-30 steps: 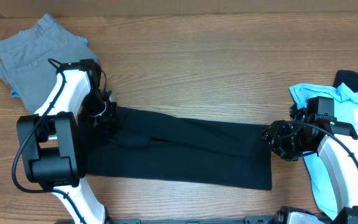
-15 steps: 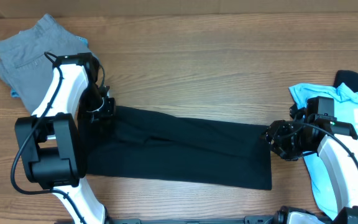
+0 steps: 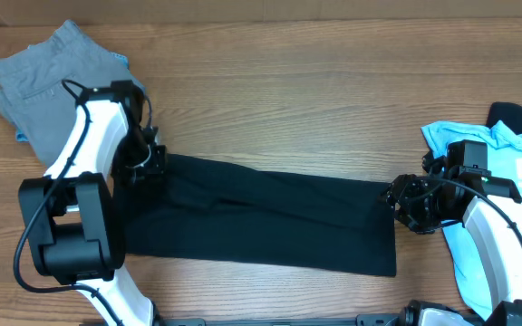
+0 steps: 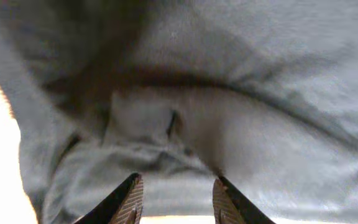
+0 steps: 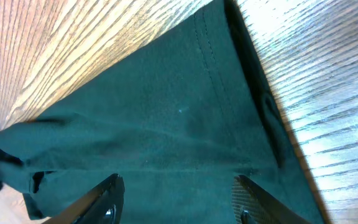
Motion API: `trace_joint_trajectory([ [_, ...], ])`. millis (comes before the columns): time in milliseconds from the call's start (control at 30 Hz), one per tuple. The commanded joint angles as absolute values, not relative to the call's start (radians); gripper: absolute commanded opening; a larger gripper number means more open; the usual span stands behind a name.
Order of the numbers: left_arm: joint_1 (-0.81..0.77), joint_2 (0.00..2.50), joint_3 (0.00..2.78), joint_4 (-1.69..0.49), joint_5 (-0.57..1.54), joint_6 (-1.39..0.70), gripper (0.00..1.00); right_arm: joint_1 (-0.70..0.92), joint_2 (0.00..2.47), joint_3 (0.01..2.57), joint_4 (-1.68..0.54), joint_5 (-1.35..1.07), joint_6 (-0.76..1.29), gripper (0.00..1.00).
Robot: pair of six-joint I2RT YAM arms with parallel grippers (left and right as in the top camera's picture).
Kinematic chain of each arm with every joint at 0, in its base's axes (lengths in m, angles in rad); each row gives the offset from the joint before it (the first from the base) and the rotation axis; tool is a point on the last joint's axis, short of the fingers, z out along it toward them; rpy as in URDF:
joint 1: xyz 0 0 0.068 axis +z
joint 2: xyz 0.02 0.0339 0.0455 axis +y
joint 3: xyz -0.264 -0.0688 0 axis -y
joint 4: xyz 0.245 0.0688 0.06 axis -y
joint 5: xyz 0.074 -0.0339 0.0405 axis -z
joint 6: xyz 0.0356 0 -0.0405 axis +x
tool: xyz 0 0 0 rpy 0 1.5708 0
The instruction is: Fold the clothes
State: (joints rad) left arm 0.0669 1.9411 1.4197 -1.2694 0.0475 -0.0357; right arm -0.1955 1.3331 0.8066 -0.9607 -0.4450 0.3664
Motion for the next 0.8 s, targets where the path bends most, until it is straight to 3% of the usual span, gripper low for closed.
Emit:
trace_joint_trajectory([
  [0, 0.071, 1.928, 1.349, -1.204, 0.027, -0.058, 0.41, -0.196, 1.319, 0.82, -0.955, -0.45, 0.366, 0.6],
  [300, 0.071, 1.928, 1.323, -1.08, 0.023, -0.068, 0.42, -0.196, 1.319, 0.82, -0.955, -0.45, 0.366, 0.6],
  [467, 0.064, 1.928, 1.28, -1.039, 0.025, -0.068, 0.27, -0.196, 1.319, 0.82, -0.955, -0.45, 0.366, 0.6],
  [633, 0.064, 1.928, 1.274, -1.062, 0.026, -0.076, 0.06, -0.196, 1.319, 0.82, -0.955, -0.449, 0.366, 0.6],
  [767, 0.064, 1.928, 1.281, -1.084, 0.027, -0.083, 0.04, -0.196, 1.319, 0.82, -0.955, -0.449, 0.366, 0.6],
])
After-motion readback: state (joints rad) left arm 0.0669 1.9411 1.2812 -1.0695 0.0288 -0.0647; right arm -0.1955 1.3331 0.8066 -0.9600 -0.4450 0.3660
